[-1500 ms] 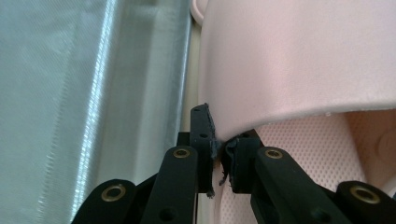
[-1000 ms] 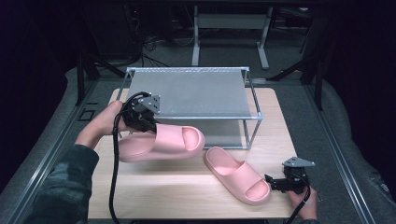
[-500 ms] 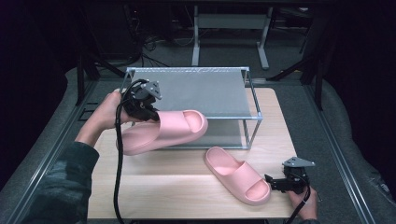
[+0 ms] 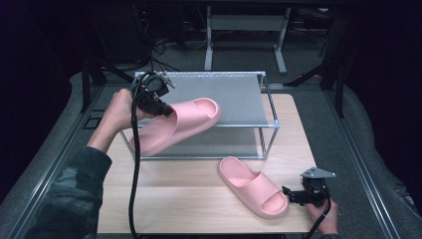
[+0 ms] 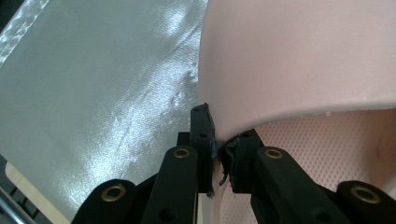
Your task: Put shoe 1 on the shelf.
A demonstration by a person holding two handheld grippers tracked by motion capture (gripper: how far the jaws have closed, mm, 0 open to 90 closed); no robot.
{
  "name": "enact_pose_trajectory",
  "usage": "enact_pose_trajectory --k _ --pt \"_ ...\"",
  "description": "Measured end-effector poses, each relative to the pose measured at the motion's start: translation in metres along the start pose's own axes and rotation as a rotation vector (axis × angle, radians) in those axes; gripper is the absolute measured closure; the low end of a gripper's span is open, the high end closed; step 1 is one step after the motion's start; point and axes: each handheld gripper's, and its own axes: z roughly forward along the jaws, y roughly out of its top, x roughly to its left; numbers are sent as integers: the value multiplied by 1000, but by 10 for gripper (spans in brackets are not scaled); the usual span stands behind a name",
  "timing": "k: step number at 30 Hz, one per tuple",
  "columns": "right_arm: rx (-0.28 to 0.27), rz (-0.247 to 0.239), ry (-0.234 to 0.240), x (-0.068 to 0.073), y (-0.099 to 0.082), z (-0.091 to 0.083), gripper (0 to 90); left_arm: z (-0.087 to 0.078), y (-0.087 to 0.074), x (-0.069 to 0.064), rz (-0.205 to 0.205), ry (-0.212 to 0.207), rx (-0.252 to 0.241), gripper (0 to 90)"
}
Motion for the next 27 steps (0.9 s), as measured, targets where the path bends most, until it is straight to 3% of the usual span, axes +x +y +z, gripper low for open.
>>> enact_pose_trajectory --k 3,7,10,19,27 --pt "0 0 -1 0 0 0 46 1 5 2 -60 15 1 831" --pt "-4 2 0 0 0 0 47 2 11 8 -174 29 -8 830" --pt "7 -1 6 0 0 -1 47 3 16 12 -229 57 1 830" --pt "7 -1 6 0 0 -1 47 8 30 21 -327 126 59 830" --pt "10 -3 7 -1 0 -1 46 10 43 32 -421 162 80 831"
